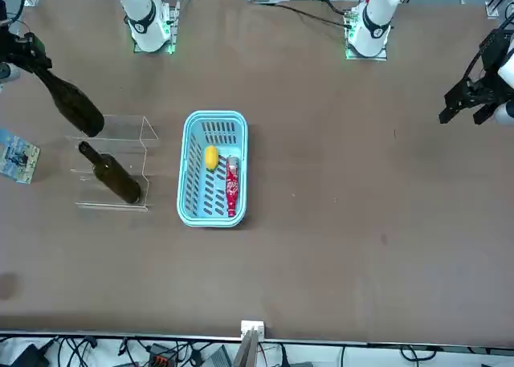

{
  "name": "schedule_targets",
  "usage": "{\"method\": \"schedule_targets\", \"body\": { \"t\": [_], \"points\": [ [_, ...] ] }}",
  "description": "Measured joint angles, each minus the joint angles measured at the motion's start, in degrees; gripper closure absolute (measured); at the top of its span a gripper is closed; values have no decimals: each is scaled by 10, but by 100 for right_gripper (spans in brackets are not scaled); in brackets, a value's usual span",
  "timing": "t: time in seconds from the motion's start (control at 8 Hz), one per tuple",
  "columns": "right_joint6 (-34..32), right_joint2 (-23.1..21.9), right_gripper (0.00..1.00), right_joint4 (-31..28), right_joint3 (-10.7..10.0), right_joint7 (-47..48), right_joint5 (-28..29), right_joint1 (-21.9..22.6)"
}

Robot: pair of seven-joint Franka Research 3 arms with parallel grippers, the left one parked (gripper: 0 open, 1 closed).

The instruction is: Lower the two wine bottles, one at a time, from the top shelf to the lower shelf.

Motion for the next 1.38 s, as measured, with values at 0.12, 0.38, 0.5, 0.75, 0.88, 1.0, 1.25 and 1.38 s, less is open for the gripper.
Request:
{"method": "schedule_targets", "body": {
  "t": [0.12, 0.38, 0.5, 0.75, 0.88, 1.0, 1.25, 1.38],
  "points": [
    [3, 4, 61, 7, 1, -2, 0, 0],
    [9, 16, 61, 35, 5, -9, 0, 1],
    [11, 29, 61, 59, 7, -23, 0, 1],
    [16, 79, 61, 124, 8, -64, 0, 3],
    [19, 111, 61, 160, 8, -83, 0, 3],
    [22, 146, 61, 194, 8, -100, 0, 3],
    [32, 206, 61, 243, 5, -130, 1, 3],
    [35, 232, 61, 263, 1, -146, 4, 3]
  ]
}}
